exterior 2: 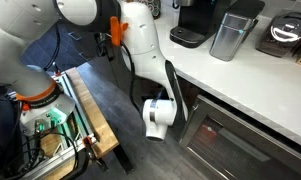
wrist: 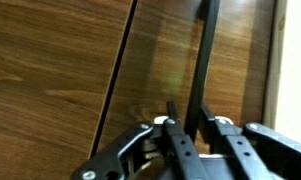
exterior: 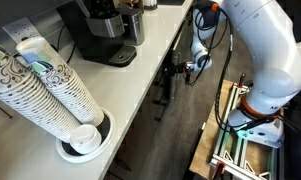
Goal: Open the top drawer
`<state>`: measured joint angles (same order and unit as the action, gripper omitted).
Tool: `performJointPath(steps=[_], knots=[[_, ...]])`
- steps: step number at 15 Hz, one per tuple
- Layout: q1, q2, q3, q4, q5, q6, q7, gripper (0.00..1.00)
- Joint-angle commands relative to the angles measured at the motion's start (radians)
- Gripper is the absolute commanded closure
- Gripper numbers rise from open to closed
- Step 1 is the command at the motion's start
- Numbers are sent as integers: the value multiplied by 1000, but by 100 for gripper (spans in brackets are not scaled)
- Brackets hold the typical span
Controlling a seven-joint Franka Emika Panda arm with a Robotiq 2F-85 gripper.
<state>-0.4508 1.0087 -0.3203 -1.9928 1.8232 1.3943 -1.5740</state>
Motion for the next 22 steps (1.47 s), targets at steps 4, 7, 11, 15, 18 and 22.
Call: performJointPath(steps=[4,7,11,15,18,22], knots=[[25,-3,-16,-14,39,26,7,93],[19,-12,-20,-23,39,20,10,93],[10,-24,-33,-37,20,5,37,94],[7,-43,-52,-64,7,-3,43,95],[11,-57,-70,-90,-5,2,49,95],[16,-72,-98,-120,-40,5,67,95]])
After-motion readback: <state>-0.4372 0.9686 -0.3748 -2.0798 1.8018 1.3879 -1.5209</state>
